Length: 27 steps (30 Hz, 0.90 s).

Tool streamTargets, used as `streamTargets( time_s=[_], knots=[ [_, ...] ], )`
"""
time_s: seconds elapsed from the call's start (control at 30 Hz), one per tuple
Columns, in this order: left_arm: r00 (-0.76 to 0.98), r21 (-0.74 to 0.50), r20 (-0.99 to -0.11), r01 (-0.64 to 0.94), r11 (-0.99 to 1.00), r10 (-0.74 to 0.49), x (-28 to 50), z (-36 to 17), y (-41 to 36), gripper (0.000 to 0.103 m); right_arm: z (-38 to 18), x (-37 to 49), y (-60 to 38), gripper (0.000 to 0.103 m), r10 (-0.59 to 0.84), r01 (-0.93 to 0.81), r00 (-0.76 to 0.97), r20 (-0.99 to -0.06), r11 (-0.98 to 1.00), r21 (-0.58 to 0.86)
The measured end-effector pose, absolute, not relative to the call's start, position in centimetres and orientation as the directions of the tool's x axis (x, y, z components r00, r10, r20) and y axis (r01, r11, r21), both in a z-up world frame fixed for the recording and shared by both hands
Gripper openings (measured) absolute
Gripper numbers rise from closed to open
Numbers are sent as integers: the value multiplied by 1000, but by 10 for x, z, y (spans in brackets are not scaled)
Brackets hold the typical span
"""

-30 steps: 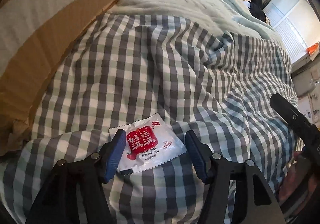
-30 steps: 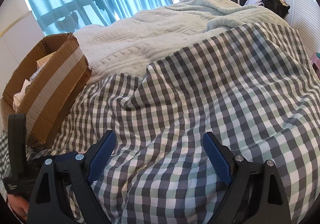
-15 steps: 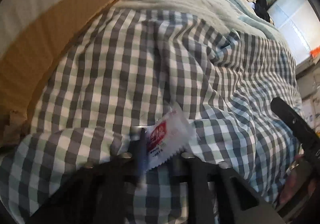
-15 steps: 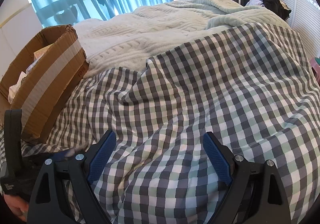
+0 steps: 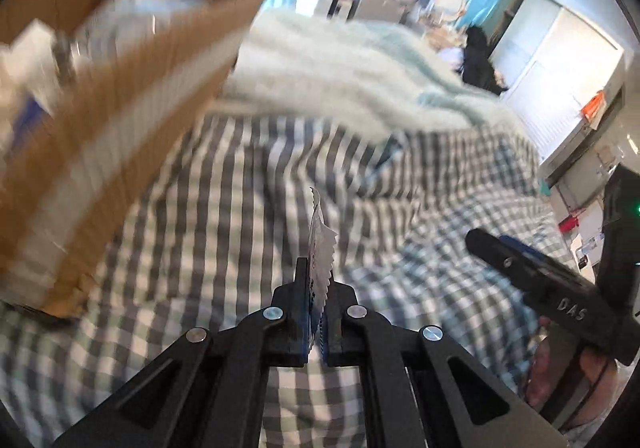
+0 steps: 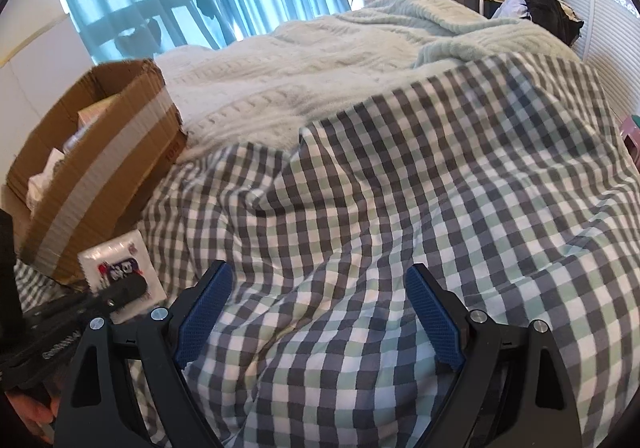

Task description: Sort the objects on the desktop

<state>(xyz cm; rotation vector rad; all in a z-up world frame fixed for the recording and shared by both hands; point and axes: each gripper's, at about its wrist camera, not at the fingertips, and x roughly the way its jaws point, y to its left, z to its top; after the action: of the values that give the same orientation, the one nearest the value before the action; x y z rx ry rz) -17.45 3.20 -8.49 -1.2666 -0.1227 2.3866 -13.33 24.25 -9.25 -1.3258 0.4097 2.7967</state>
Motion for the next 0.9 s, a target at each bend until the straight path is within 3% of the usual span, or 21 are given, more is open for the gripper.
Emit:
streamTargets(
  time_s=[0.3, 0.47, 0.5, 0.57, 0.6, 0.63, 0.73, 0.9],
  knots=[
    [-673, -237, -628, -311, -920, 390, -205, 26, -4, 3, -9, -146, 217, 89, -156, -17, -745, -648, -967, 253],
    [-711, -144, -665, -175, -974, 227, -266, 54, -44, 6, 22, -173, 178, 89, -220, 67, -759, -613, -962, 263],
    [-713, -131, -670, -158, -979, 205, -272, 53, -50, 12, 26, -179, 168, 90, -231, 84, -759, -609, -962, 260],
    [-698, -105, -697, -129, -986, 166, -288, 46, -67, 47, 33, -190, 147, 93, -246, 114, -763, -597, -961, 251],
    [-693, -85, -708, -105, -991, 134, -294, 42, -70, 79, 36, -197, 136, 96, -247, 123, -766, -593, -962, 242],
    [-712, -65, -696, -70, -995, 96, -295, 37, -76, 96, 37, -199, 130, 97, -245, 126, -770, -589, -964, 236],
    [-805, -68, -592, 16, -998, 27, -278, 26, -90, 101, 36, -203, 111, 100, -229, 122, -792, -566, -968, 221],
    [-825, -146, -557, -17, -989, 96, -251, 11, -98, 102, 8, -180, 117, 103, -175, 55, -830, -529, -970, 235]
  ],
)
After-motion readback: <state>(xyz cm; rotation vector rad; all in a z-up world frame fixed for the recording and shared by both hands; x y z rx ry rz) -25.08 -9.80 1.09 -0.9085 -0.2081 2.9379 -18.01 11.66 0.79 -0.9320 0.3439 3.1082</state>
